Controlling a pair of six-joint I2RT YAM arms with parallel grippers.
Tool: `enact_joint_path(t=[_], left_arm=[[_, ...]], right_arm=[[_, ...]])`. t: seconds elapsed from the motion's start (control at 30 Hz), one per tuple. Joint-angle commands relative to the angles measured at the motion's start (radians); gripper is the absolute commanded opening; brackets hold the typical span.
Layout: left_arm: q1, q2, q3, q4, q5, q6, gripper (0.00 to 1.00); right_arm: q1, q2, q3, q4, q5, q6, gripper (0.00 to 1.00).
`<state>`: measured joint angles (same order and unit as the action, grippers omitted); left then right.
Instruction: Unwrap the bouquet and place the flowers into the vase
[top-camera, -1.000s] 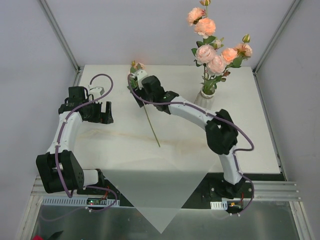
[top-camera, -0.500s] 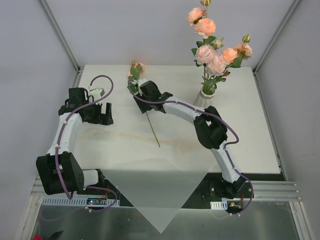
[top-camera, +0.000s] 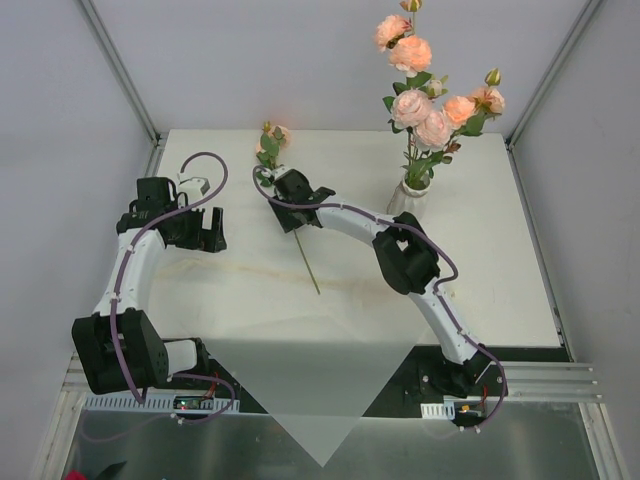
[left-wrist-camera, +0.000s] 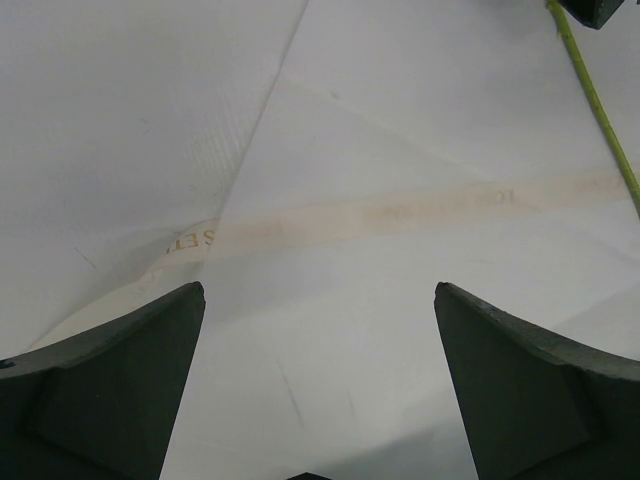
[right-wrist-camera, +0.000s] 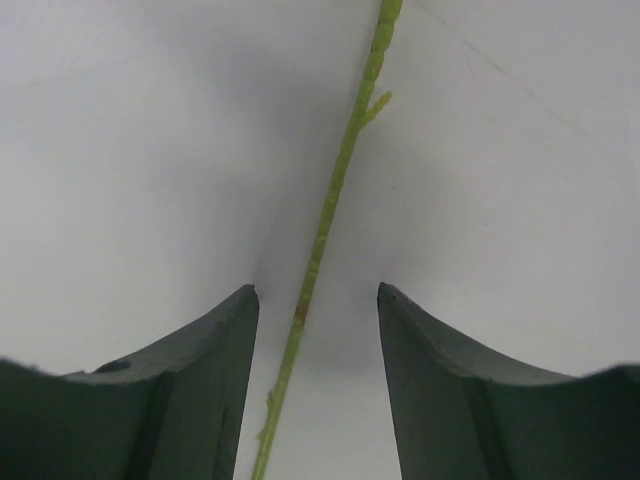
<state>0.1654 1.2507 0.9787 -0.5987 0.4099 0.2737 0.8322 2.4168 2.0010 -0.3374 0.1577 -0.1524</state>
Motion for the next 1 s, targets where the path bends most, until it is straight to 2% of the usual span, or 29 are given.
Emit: enact_joint_path(t=[0.0,0.13,0.17,0.23,0.4,0.6,0.77,0.97], left_arm=[[0.008,-0.039,-0.011,0.004,0.000,0.018,0.99],[0.006,-0.048,-0.018,0.005,-0.005,0.022,0.99],[0.008,-0.051,-0.020,0.004,-0.006,0.024,0.99],[0.008,-0.059,-0.023,0.004,-0.009,0.028,0.99],[0.008,-0.070,-0.028,0.002,-0.017,0.035,0.99],[0.006,-0.083,-0.017,-0.013,-0.017,0.033,0.99],[0.008,-0.096,-0.015,-0.024,-0.022,0.039,0.99],[0.008,-0.103,-0.012,-0.030,-0.020,0.042,0.99]], right_arm=[[0.005,0.004,0.041,-0.048,0.011,0.036,0.53],[0.004,0.010,0.042,-0.054,0.014,0.045,0.42],[0.005,0.010,0.042,-0.054,0.016,0.047,0.36],[0.004,0.011,0.044,-0.055,0.017,0.048,0.31],[0.005,0.025,0.084,-0.101,0.052,0.040,0.24],[0.008,0.028,0.125,-0.160,0.123,0.036,0.01],[0.010,-0.014,0.110,-0.146,0.141,0.037,0.01],[0.008,-0.188,-0.002,-0.002,0.148,0.042,0.01]])
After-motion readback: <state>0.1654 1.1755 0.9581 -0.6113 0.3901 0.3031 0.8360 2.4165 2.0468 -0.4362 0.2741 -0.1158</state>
